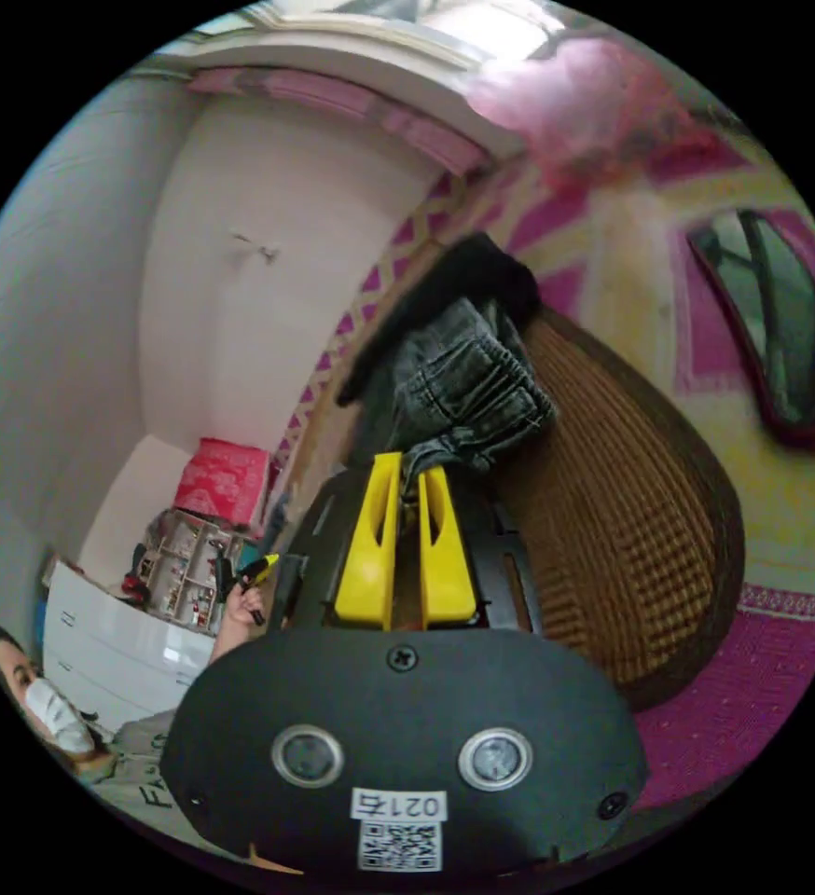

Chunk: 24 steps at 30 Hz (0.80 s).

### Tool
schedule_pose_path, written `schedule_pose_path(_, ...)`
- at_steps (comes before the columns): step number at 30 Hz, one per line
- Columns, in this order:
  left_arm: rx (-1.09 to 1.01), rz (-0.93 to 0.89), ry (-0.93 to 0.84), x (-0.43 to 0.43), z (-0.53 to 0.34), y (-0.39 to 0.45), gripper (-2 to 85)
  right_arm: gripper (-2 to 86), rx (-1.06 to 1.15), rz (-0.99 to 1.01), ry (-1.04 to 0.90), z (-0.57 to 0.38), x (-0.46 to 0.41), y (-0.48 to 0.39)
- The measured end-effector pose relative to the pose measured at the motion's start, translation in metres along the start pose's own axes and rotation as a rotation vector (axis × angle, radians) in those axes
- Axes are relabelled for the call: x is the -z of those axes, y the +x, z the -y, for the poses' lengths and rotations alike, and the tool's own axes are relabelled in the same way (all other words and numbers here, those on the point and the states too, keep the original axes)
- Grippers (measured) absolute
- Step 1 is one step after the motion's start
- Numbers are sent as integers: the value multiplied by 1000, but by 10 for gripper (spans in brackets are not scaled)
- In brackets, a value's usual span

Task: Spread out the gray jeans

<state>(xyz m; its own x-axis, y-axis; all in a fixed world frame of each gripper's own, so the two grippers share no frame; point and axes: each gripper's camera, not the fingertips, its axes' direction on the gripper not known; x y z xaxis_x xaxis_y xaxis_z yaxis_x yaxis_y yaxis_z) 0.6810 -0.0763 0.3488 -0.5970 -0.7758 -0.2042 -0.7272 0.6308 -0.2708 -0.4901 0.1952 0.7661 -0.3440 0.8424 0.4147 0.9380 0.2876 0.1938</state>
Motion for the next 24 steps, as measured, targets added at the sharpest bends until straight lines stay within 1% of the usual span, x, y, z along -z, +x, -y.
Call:
schedule_pose_path(2,-13,-14,47,9,-7,0,-6,25,12,70,21,-6,10,4)
schedule_pose_path(4,-35,70,99,26,-13,8,-8,40,64,27,27,-12,22,-10)
schedule_pose_path(6,-126,246,190,50,-23,31,-9,60,141,-72,69,-27,39,-39)
schedule_pose_path(7,-162,287,207,53,-25,40,-9,63,183,-103,87,-31,41,-50)
schedule_pose_path(8,-243,344,224,53,-29,61,-8,65,272,-196,112,-38,41,-76)
schedule_pose_path(9,-317,361,206,43,-30,81,-7,67,364,-297,116,-42,33,-102)
schedule_pose_path(10,-348,358,187,36,-30,91,-6,69,419,-336,114,-43,25,-116)
schedule_pose_path(12,-440,291,90,-4,-27,128,2,76,600,-462,51,-41,-22,-161)
schedule_pose_path(13,-456,271,65,-15,-26,136,10,78,629,-493,26,-39,-37,-168)
schedule_pose_path(15,-510,224,-8,-56,-24,165,31,83,694,-656,-85,-26,-98,-180)
schedule_pose_path(16,-524,221,-20,-65,-25,172,34,83,694,-708,-114,-22,-112,-179)
schedule_pose_path(17,-554,213,-35,-80,-26,185,39,81,698,-797,-197,-16,-140,-174)
schedule_pose_path(18,-582,212,-55,-94,-27,196,45,79,688,-840,-284,-13,-162,-168)
schedule_pose_path(22,-681,216,-89,-125,-30,226,58,73,689,-801,-256,-17,-178,-171)
schedule_pose_path(24,-753,250,-114,-146,-31,245,65,73,706,-800,-230,-23,-184,-174)
